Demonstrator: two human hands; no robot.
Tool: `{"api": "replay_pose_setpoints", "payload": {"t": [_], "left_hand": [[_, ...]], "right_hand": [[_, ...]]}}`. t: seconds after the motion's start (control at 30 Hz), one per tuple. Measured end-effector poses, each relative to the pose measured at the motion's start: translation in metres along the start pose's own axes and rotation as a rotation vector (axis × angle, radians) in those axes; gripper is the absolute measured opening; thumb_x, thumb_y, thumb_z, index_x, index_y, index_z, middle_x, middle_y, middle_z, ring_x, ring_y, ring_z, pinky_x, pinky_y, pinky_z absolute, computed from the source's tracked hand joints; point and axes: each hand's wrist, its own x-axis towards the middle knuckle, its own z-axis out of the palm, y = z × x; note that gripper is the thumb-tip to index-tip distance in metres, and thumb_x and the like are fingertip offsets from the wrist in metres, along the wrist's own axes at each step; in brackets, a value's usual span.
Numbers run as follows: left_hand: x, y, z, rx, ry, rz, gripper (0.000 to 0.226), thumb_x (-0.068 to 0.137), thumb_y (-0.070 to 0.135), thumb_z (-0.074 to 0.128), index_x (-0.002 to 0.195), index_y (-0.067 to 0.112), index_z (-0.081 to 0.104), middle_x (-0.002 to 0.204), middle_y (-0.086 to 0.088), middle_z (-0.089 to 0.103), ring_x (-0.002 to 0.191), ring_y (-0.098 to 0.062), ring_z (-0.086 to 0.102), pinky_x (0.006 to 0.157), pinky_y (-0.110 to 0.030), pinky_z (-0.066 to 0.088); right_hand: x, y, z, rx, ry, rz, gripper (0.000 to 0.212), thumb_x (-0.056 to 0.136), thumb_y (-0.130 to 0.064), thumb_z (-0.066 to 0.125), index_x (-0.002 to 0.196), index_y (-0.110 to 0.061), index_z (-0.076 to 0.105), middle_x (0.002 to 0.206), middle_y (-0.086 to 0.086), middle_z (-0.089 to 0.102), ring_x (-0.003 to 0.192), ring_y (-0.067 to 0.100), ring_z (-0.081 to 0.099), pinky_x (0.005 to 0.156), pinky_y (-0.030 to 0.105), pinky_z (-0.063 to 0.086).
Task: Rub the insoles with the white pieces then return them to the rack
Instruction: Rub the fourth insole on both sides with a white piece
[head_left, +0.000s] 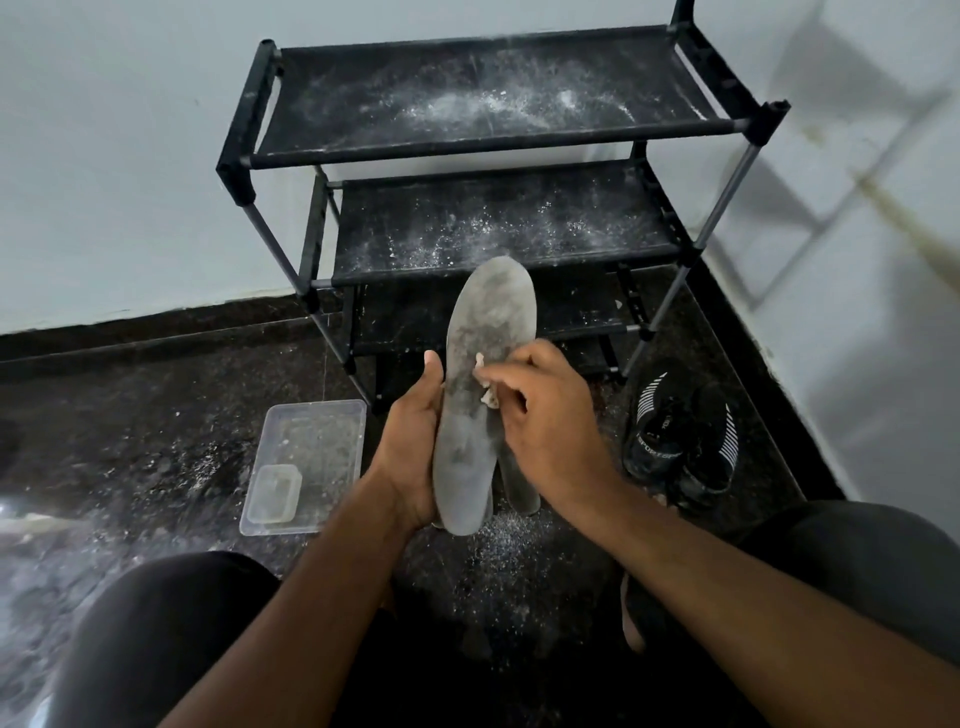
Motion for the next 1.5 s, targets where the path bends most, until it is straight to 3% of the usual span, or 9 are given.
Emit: {"api": "replay_pose_setpoints", "payload": {"t": [0.13, 0.37, 0.63, 0.73, 0.9, 1.07, 1.23, 1.4, 1.5], "left_hand": [[0.000, 0.001, 0.000, 0.015, -0.006, -0.013, 0.062, 0.108, 0.052, 0.034, 0.132, 0.003, 0.063, 0.108, -0.014, 0.074, 0.091, -0.024, 0.074, 0.076, -0.035, 0.063], [0.000, 0.005, 0.000, 0.032, -0.019, -0.061, 0.045, 0.107, 0.033, 0.042, 0.126, 0.000, 0.065, 0.112, -0.016, 0.070, 0.097, -0.026, 0.068, 0.093, -0.037, 0.056], [-0.002, 0.008, -0.003, 0.036, 0.010, -0.062, 0.045, 0.109, 0.036, 0.040, 0.123, 0.001, 0.065, 0.101, -0.013, 0.073, 0.085, -0.023, 0.071, 0.079, -0.034, 0.061], [0.000, 0.014, -0.012, 0.002, 0.033, -0.048, 0.053, 0.105, 0.040, 0.048, 0.136, -0.001, 0.060, 0.128, -0.018, 0.067, 0.114, -0.029, 0.065, 0.106, -0.038, 0.050], [0.001, 0.013, -0.008, -0.018, 0.003, -0.046, 0.048, 0.108, 0.037, 0.044, 0.133, 0.000, 0.061, 0.113, -0.013, 0.072, 0.096, -0.023, 0.071, 0.086, -0.035, 0.059], [0.001, 0.016, -0.011, 0.009, 0.003, -0.051, 0.056, 0.106, 0.040, 0.046, 0.142, -0.002, 0.055, 0.134, -0.018, 0.065, 0.122, -0.030, 0.064, 0.109, -0.038, 0.048], [0.001, 0.017, -0.011, -0.036, 0.005, -0.003, 0.047, 0.107, 0.034, 0.042, 0.130, -0.003, 0.062, 0.116, -0.015, 0.072, 0.096, -0.024, 0.072, 0.085, -0.033, 0.060], [0.000, 0.019, -0.013, -0.037, -0.036, -0.058, 0.059, 0.108, 0.041, 0.035, 0.139, -0.004, 0.057, 0.135, -0.021, 0.065, 0.115, -0.029, 0.070, 0.096, -0.038, 0.059], [0.000, 0.020, -0.012, -0.016, -0.023, -0.015, 0.052, 0.107, 0.037, 0.038, 0.130, -0.002, 0.063, 0.118, -0.016, 0.072, 0.096, -0.025, 0.074, 0.085, -0.035, 0.062]], "right_hand": [[0.004, 0.009, 0.001, -0.103, -0.215, 0.006, 0.032, 0.092, -0.007, 0.063, 0.124, -0.005, 0.065, 0.105, -0.004, 0.046, 0.092, 0.001, 0.046, 0.083, -0.001, 0.036], [0.015, 0.032, -0.005, -0.223, -0.235, -0.175, 0.015, 0.096, -0.011, 0.060, 0.108, -0.008, 0.069, 0.101, -0.012, 0.048, 0.096, 0.017, 0.055, 0.079, 0.034, 0.056], [0.008, 0.015, -0.007, -0.301, -0.327, -0.201, 0.016, 0.092, -0.012, 0.062, 0.104, -0.008, 0.073, 0.102, -0.001, 0.054, 0.102, 0.010, 0.044, 0.090, 0.029, 0.049], [-0.006, -0.003, -0.004, -0.287, -0.449, -0.286, 0.022, 0.091, -0.012, 0.060, 0.109, -0.008, 0.071, 0.107, 0.001, 0.054, 0.107, 0.014, 0.043, 0.090, 0.033, 0.051], [0.006, 0.013, -0.011, -0.304, -0.170, -0.242, 0.016, 0.089, -0.009, 0.065, 0.102, -0.007, 0.073, 0.099, -0.001, 0.057, 0.097, 0.012, 0.043, 0.080, 0.032, 0.053], [-0.009, -0.004, -0.003, -0.334, -0.355, -0.358, 0.020, 0.089, -0.020, 0.061, 0.103, -0.013, 0.074, 0.102, -0.005, 0.060, 0.100, 0.014, 0.048, 0.078, 0.040, 0.052], [0.009, 0.010, -0.015, -0.342, -0.097, -0.284, 0.016, 0.086, -0.012, 0.067, 0.099, -0.011, 0.076, 0.094, -0.004, 0.065, 0.088, 0.014, 0.045, 0.073, 0.033, 0.051], [-0.009, 0.001, 0.000, -0.215, -0.348, -0.449, 0.008, 0.088, -0.013, 0.070, 0.090, -0.012, 0.077, 0.093, -0.004, 0.066, 0.091, 0.015, 0.050, 0.079, 0.035, 0.048], [0.001, 0.006, -0.006, -0.300, -0.232, -0.419, 0.013, 0.091, -0.019, 0.064, 0.092, -0.014, 0.076, 0.091, -0.007, 0.063, 0.089, 0.013, 0.045, 0.076, 0.034, 0.047]]}}
